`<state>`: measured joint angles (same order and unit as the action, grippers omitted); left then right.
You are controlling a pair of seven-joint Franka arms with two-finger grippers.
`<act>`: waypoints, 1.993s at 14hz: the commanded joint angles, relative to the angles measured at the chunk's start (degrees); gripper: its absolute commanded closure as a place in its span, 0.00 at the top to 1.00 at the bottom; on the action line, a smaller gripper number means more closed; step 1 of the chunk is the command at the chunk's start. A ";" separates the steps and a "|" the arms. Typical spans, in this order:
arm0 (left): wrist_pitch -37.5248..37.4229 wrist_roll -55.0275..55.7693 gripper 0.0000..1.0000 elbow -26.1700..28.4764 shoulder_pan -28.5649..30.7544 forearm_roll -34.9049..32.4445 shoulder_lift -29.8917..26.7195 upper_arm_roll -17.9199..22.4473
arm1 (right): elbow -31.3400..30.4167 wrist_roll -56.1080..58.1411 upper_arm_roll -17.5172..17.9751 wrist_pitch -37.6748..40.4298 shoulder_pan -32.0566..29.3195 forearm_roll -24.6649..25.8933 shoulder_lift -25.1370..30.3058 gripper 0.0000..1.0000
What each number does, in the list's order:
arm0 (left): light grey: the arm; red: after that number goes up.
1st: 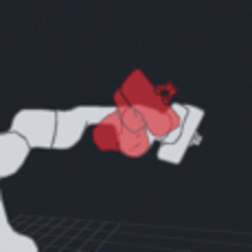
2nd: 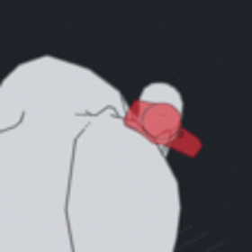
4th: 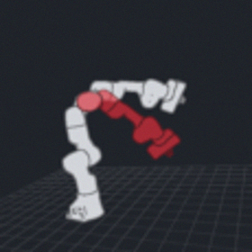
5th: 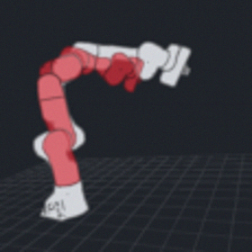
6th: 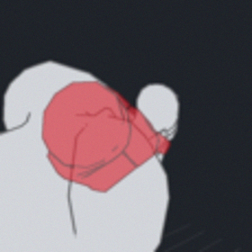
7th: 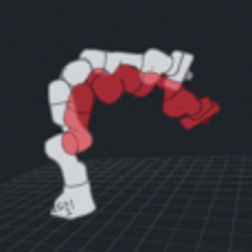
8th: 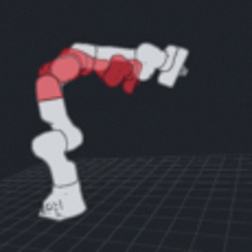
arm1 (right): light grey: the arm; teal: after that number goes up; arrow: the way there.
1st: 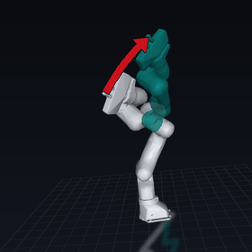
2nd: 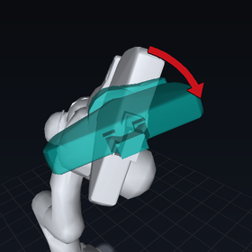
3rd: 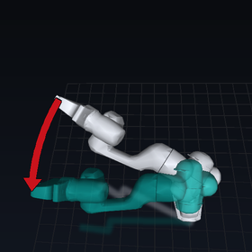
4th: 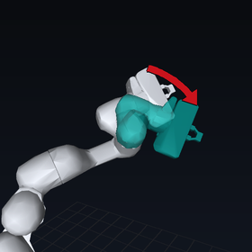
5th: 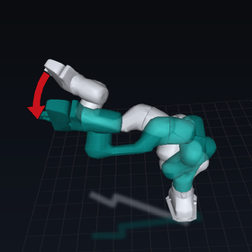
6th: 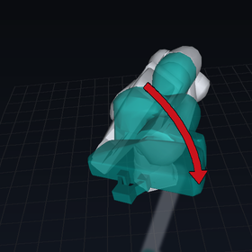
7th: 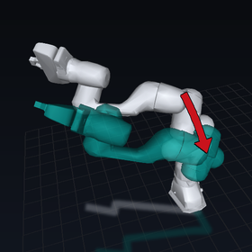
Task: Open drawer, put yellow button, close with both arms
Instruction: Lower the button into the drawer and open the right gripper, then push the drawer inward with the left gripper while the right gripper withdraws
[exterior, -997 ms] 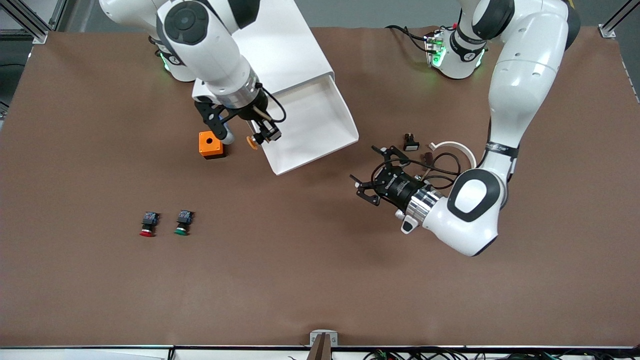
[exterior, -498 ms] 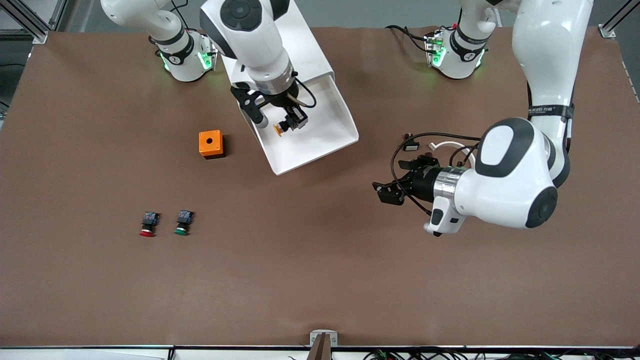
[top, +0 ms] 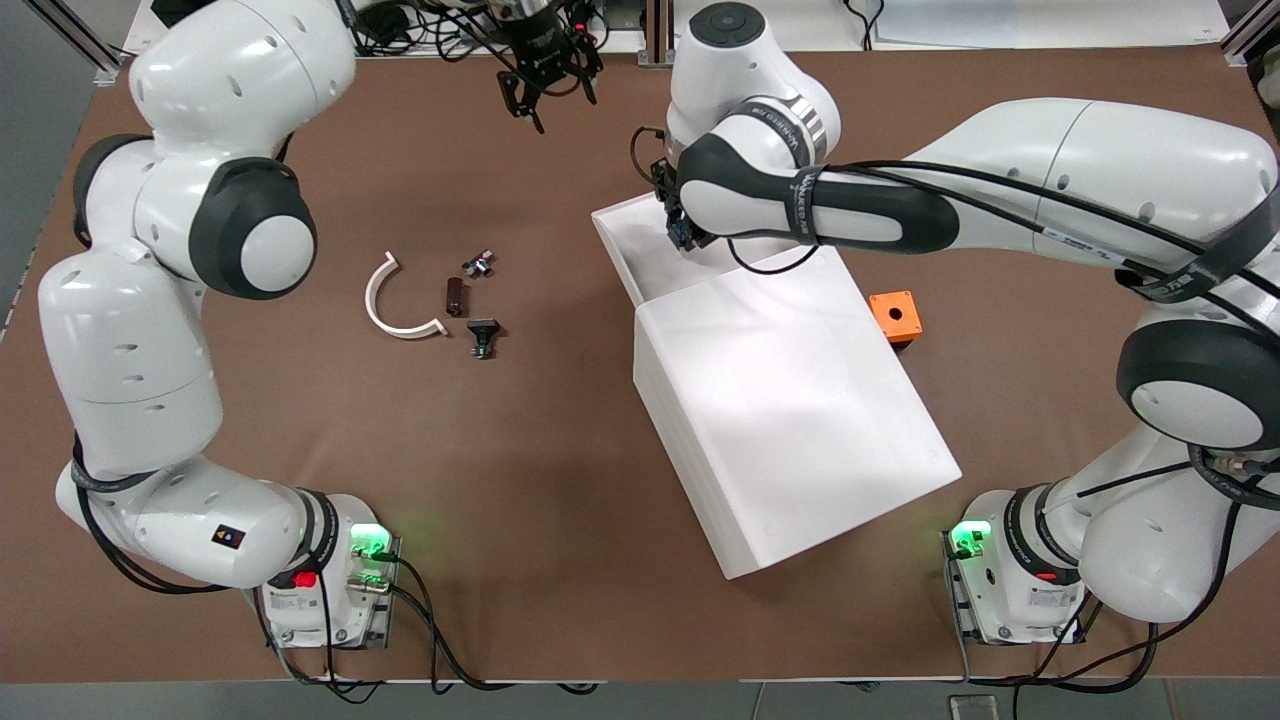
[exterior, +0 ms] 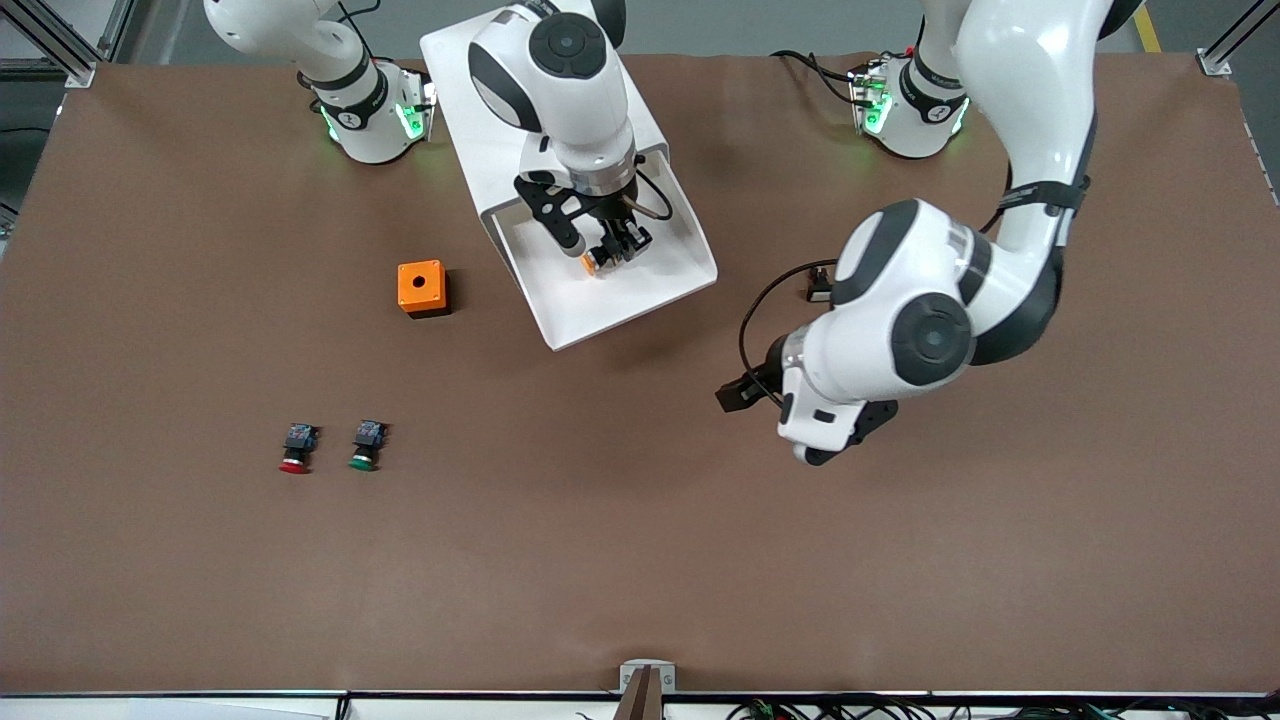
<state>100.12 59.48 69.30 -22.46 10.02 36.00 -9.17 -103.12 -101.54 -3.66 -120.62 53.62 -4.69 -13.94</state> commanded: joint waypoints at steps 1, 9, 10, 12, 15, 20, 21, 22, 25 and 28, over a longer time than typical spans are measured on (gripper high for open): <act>2.71 6.59 1.00 2.68 -2.67 -5.70 -0.93 -0.23 | 0.90 -1.12 -0.64 0.12 0.87 0.74 -0.21 0.13; 2.27 6.26 1.00 2.86 -4.79 -9.31 -1.11 -0.32 | 7.81 15.64 -1.61 10.27 -2.97 0.03 -0.21 1.00; 2.27 6.08 1.00 2.86 -5.05 -9.31 -1.02 -0.41 | 10.89 18.37 -1.52 14.32 -4.73 -0.32 -0.29 1.00; 2.27 6.08 1.00 2.86 -6.10 -9.31 -1.02 -0.41 | 15.91 27.14 -1.61 21.36 -8.68 -0.93 -0.21 1.00; 2.36 7.31 1.00 2.86 -7.42 -9.23 -0.93 -0.49 | 19.00 45.31 -1.70 28.92 -17.46 -0.93 0.93 1.00; 3.94 8.72 1.00 2.77 -11.38 -9.23 0.03 -0.41 | 19.45 76.17 -1.78 37.02 -33.20 -0.24 3.48 1.00; 4.55 8.81 1.00 2.68 -12.16 -8.97 0.47 -0.41 | 19.62 82.23 -1.96 38.51 -35.84 0.03 3.48 1.00; 5.34 8.89 1.00 2.68 -12.69 -8.96 1.08 -0.41 | 20.58 88.30 -1.96 40.27 -38.91 0.47 3.48 1.00; 7.71 9.95 1.00 2.68 -14.10 -9.40 2.14 -0.06 | 24.71 99.41 -1.70 44.41 -45.60 4.67 3.13 1.00; 8.51 9.95 1.00 2.68 -14.63 -9.84 2.23 -0.14 | 24.72 102.86 -1.70 45.82 -47.55 8.47 3.13 1.00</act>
<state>107.98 68.09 71.99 -36.47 1.73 38.52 -9.55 -79.31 -0.09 -6.83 -76.17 7.16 1.55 -10.69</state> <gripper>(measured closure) 0.000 0.000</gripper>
